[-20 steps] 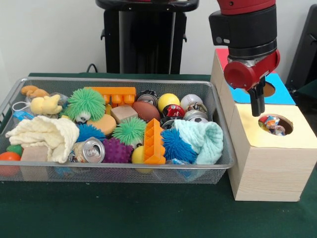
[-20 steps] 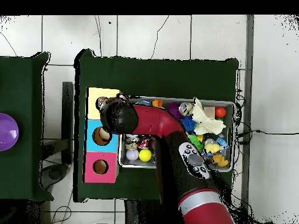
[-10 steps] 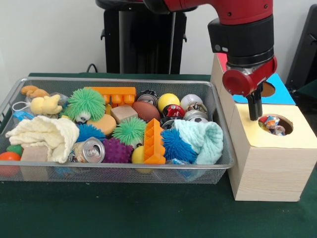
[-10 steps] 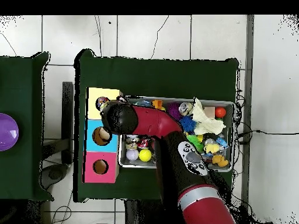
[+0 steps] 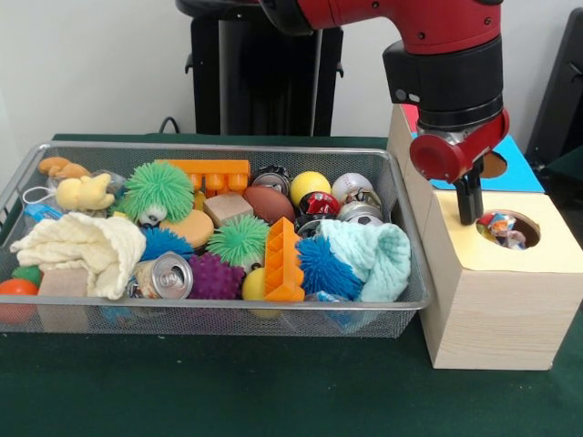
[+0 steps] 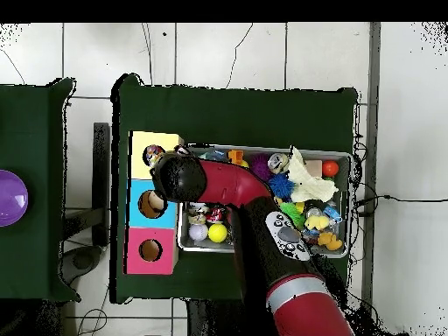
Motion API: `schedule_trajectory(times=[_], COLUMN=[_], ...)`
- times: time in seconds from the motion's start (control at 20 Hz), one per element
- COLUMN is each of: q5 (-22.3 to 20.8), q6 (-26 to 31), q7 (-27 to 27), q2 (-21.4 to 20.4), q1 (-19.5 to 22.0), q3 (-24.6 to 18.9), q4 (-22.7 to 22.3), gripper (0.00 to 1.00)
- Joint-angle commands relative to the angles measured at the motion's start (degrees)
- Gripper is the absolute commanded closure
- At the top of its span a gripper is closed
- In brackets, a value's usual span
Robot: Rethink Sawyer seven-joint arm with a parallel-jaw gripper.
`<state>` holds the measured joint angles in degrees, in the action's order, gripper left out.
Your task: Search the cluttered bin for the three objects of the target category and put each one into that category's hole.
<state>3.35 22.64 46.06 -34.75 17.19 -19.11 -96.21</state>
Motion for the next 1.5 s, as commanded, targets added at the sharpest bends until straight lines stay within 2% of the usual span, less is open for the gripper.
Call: schedule_trajectory(times=[0.05, 0.55, 1.25, 1.5], q5=[0.8, -0.3, -0.7, -1.4], q6=[-3.7, -8.1, -8.4, -9.3], q7=[11.7, 10.4, 11.6, 10.4], q2=[4.0, 6.7, 8.0, 8.5], q1=[1.9, 5.7, 5.1, 6.0], q3=[-6.0, -12.2, -12.2, -14.2], q4=[-4.7, -5.4, -4.6, -4.8], gripper=[1.00, 1.00, 1.00, 1.00])
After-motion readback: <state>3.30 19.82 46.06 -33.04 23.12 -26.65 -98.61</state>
